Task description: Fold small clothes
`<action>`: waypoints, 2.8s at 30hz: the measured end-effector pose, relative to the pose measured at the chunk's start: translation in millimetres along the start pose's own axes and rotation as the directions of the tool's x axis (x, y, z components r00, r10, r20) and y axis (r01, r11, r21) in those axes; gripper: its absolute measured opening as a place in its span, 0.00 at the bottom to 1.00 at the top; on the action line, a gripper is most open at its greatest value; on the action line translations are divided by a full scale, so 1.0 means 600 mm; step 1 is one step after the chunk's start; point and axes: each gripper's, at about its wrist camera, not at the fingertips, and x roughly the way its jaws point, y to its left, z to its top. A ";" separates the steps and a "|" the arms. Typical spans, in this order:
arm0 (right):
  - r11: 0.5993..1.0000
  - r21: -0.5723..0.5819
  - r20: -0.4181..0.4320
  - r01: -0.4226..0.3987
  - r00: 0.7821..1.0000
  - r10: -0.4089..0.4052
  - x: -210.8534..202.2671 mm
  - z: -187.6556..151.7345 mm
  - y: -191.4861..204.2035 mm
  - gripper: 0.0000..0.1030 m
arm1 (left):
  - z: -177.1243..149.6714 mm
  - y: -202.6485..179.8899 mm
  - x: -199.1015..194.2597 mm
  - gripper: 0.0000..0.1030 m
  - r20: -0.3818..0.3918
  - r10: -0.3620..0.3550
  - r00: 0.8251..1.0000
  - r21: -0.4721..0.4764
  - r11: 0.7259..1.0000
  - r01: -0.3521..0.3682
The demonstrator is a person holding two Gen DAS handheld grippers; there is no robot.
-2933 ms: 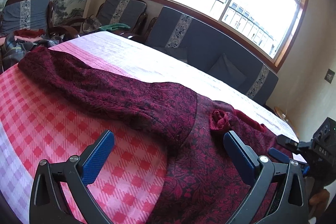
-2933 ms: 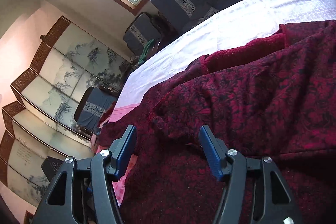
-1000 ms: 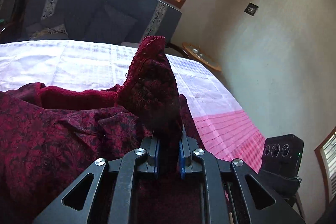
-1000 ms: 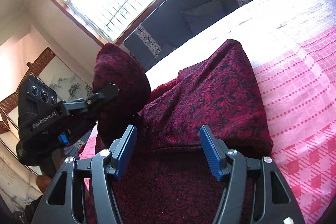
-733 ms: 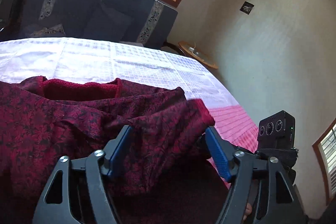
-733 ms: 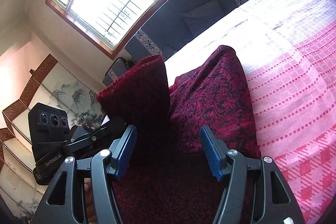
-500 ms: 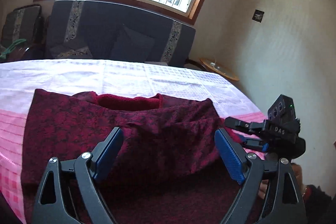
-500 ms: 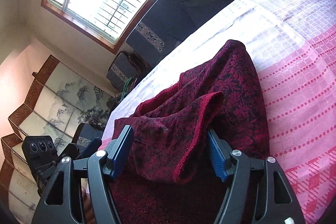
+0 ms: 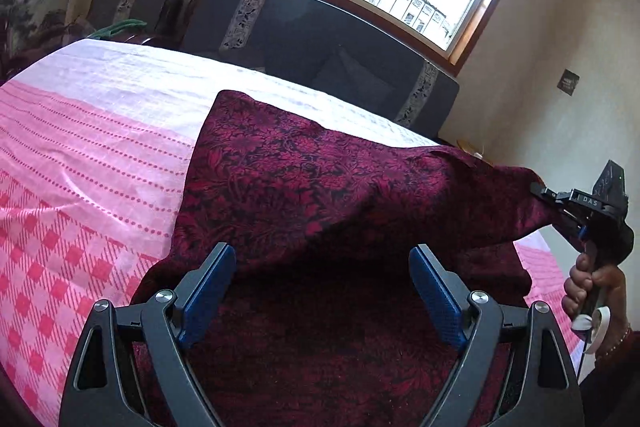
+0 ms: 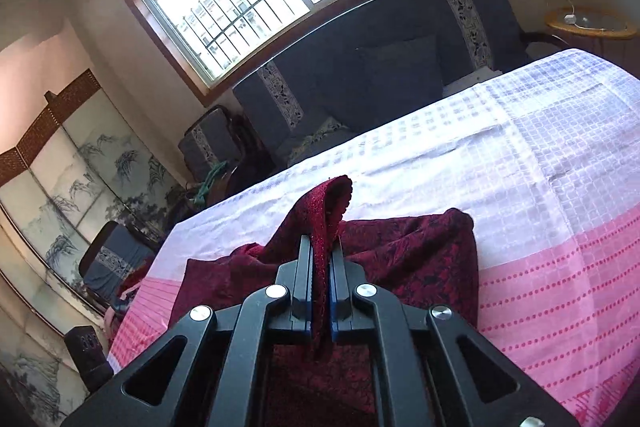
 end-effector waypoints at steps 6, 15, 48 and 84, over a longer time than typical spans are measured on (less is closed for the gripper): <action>0.994 0.067 -0.132 0.091 0.988 -0.081 0.055 -0.060 -0.089 0.06 | 0.000 0.001 0.011 0.86 -0.032 0.018 0.999 -0.001 1.000 -0.018; 0.990 0.072 -0.075 0.117 0.991 -0.112 0.040 -0.053 -0.110 0.06 | 0.000 -0.002 0.019 0.86 -0.050 0.031 0.998 -0.002 1.000 -0.031; 0.985 -0.164 -0.140 0.050 0.987 -0.073 0.065 -0.015 -0.009 0.12 | 0.155 -0.055 0.077 0.86 -0.011 -0.042 0.999 0.090 0.995 0.043; 0.980 -0.070 -0.121 -0.184 0.977 0.175 -0.250 -0.228 -0.048 0.16 | -0.013 -0.053 -0.173 0.86 -0.085 0.064 0.994 0.239 0.970 -0.042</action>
